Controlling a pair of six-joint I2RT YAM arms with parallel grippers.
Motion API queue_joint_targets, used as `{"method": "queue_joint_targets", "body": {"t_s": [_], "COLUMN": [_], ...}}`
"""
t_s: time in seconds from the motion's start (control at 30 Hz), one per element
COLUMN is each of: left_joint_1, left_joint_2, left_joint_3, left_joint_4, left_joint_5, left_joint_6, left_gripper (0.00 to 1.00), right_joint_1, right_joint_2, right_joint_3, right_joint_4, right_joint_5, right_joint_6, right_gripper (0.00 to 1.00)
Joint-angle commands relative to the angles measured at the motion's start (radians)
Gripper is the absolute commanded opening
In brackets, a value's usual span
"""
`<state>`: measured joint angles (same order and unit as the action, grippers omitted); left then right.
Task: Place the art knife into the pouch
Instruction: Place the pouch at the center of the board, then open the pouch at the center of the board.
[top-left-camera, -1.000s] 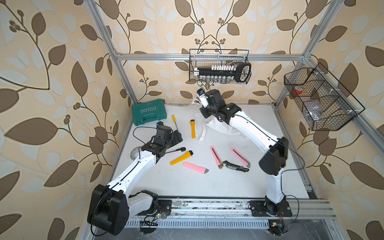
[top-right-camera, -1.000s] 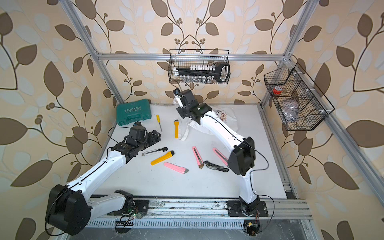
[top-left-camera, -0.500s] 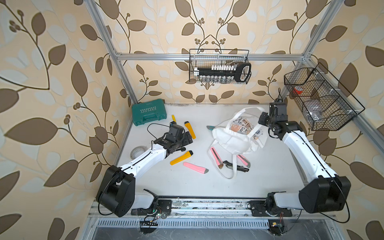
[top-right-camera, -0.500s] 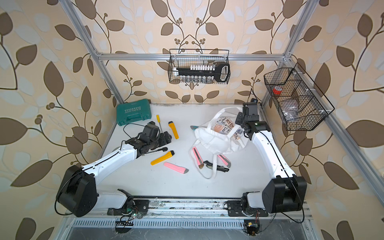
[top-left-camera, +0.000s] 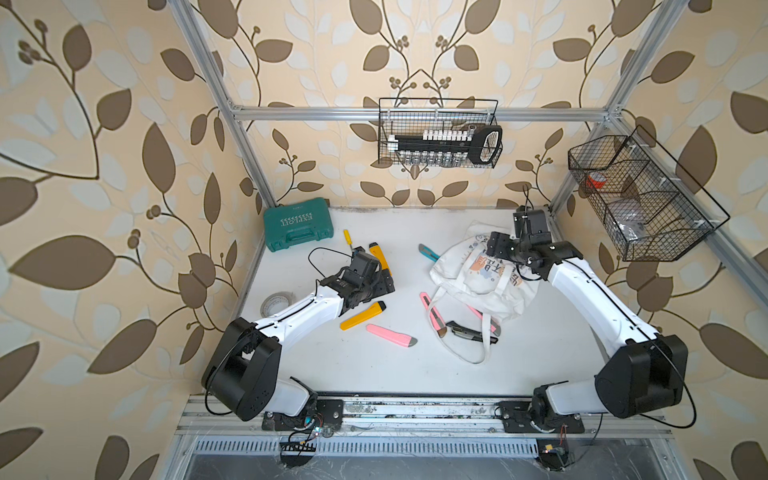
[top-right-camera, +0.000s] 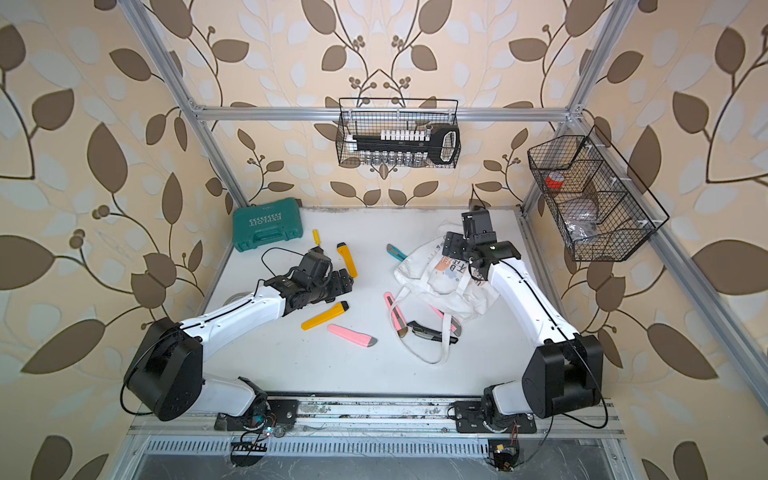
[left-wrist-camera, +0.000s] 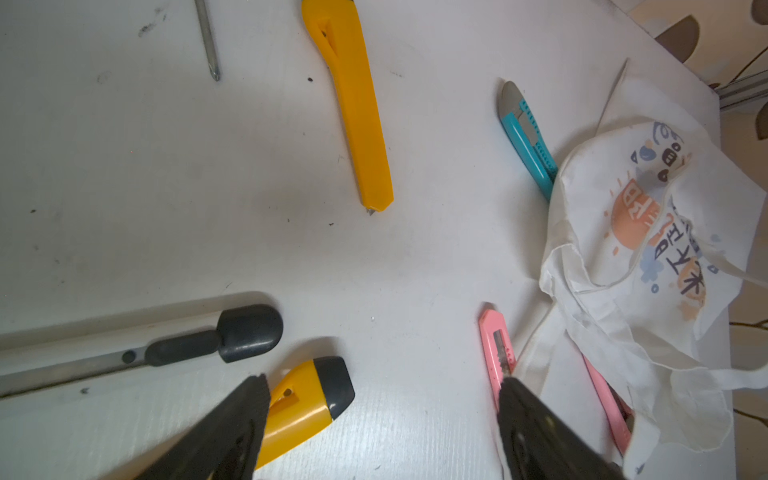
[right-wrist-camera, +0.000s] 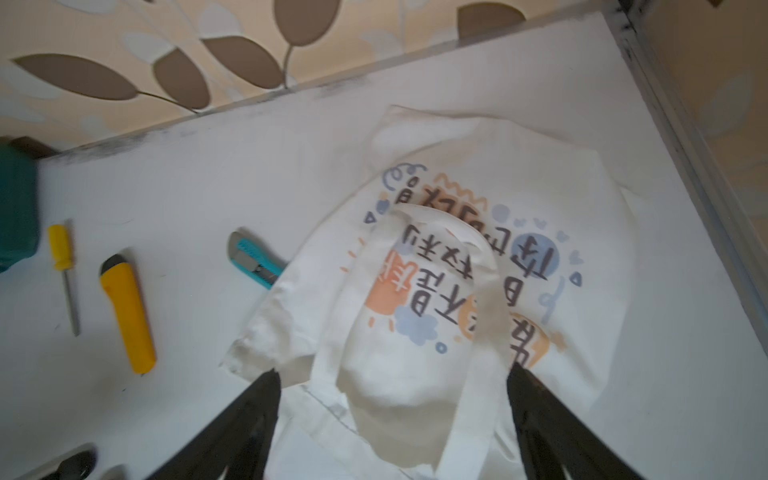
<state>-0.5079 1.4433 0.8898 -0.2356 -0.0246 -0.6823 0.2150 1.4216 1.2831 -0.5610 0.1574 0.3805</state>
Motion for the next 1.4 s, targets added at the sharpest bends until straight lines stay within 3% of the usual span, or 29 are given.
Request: {"method": "queue_joint_targets", "body": {"t_s": [0.0, 0.33, 0.7, 0.93, 1.1, 1.3, 1.37], "left_joint_1": [-0.028, -0.188, -0.193, -0.193, -0.193, -0.194, -0.193], "left_joint_2": [0.060, 0.393, 0.616, 0.716, 0.776, 0.779, 0.757], "left_joint_3": [0.064, 0.375, 0.548, 0.633, 0.674, 0.722, 0.732], "left_joint_4": [0.016, -0.016, 0.022, 0.007, 0.008, 0.000, -0.003], "left_joint_5": [0.039, 0.092, 0.110, 0.109, 0.131, 0.171, 0.179], "left_joint_6": [0.028, 0.146, 0.186, 0.201, 0.205, 0.208, 0.204], "left_gripper": [0.89, 0.89, 0.87, 0.84, 0.64, 0.00, 0.00], "right_joint_1": [0.031, 0.026, 0.026, 0.026, 0.026, 0.026, 0.026], "right_joint_2": [0.007, -0.188, -0.292, -0.299, -0.305, -0.305, -0.312], "right_joint_3": [0.032, -0.062, -0.129, -0.171, -0.190, -0.203, -0.208], "right_joint_4": [-0.059, -0.002, 0.044, 0.050, 0.053, 0.052, 0.051], "right_joint_5": [-0.037, -0.107, -0.238, -0.235, -0.188, -0.151, -0.135], "right_joint_6": [-0.061, -0.054, -0.032, -0.051, -0.058, -0.059, -0.061], "right_gripper": [0.88, 0.88, 0.87, 0.86, 0.86, 0.85, 0.85]}}
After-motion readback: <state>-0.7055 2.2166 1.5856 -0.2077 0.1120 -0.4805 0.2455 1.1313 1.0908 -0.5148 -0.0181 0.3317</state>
